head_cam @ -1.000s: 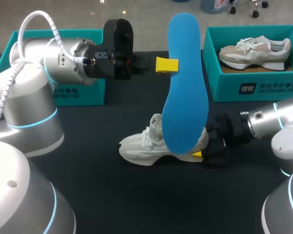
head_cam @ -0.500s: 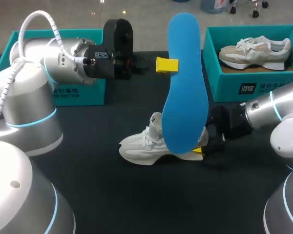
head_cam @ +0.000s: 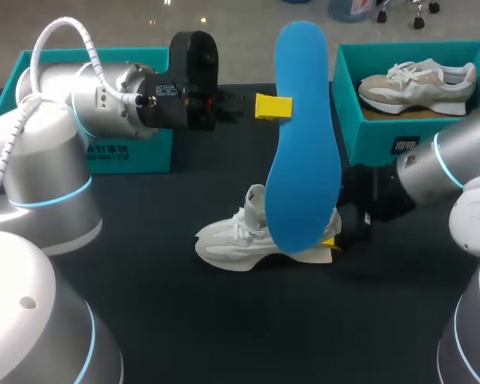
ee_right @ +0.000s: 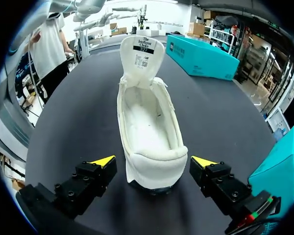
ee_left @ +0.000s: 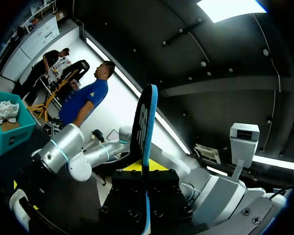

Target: Take the shoe out of the shoebox, open the shoe tongue, remove and reinsert the insole, then place the shoe into the shoebox

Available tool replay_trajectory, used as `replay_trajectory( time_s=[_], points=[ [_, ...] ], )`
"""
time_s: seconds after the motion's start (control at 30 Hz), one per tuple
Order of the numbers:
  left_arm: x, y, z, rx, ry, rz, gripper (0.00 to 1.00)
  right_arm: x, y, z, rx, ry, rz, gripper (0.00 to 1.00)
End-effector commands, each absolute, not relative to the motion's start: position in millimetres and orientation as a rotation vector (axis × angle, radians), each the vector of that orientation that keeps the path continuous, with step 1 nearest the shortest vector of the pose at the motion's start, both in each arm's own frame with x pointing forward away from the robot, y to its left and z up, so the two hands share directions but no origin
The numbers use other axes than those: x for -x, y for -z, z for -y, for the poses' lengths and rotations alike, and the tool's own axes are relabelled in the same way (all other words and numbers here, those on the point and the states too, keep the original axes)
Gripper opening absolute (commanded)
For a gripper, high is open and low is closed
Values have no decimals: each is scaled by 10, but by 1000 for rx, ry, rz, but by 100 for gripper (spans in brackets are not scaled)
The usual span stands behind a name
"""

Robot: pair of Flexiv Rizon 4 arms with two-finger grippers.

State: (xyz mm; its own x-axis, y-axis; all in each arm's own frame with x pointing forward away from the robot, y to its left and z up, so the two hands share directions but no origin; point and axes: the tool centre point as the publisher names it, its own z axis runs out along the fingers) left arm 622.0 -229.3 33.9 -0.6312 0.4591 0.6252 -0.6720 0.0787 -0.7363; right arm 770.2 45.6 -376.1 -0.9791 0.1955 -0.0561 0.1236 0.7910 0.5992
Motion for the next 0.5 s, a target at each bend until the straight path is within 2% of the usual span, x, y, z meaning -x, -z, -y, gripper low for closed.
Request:
replay_trajectory(
  time_s=[0.03,0.5],
  points=[
    [-6219,-339,2303,-221,-1688,1508,0,-7709,3759,-483,-264,-842,-2901,100],
    [-6219,-339,2303,-221,-1688,1508,0,-7695,3329,-499,-276,-244,-3009,100]
  ],
)
